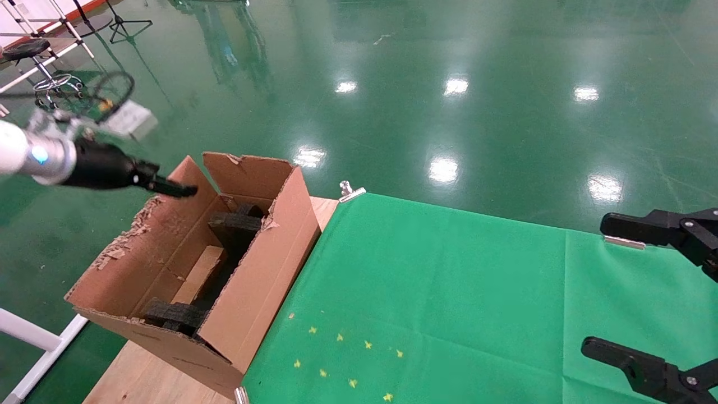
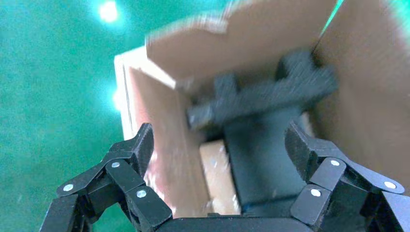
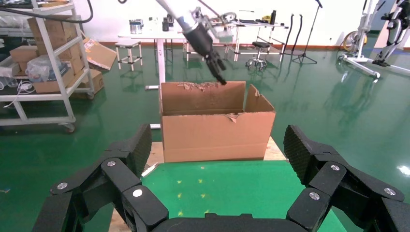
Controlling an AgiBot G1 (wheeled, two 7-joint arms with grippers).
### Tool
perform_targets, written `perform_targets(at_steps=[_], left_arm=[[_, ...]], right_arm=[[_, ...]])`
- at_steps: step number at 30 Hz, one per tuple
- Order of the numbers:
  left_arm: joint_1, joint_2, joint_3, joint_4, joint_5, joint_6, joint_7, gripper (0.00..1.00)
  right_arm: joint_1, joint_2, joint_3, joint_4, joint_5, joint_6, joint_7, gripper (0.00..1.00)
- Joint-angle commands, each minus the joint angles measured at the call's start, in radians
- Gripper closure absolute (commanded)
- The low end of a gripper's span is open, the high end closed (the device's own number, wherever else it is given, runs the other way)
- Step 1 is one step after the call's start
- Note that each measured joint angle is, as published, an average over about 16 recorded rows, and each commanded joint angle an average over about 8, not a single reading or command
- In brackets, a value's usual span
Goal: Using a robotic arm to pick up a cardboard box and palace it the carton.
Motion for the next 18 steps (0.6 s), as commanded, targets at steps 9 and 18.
perform_targets(at_steps=[9,18], left_arm=[[-0.027,-0.04,0.004,-0.15,-0.002,0.088,-0.025,0.0],[0.032,-0.041,-0.041,-0.197,-0.067,0.099,-0.004,0.0]], right_arm=[[0.0,0.0,0.0,0.0,0.0,0.0,0.0,0.0],[0.0,0.0,0.0,0.0,0.0,0.0,0.0,0.0]])
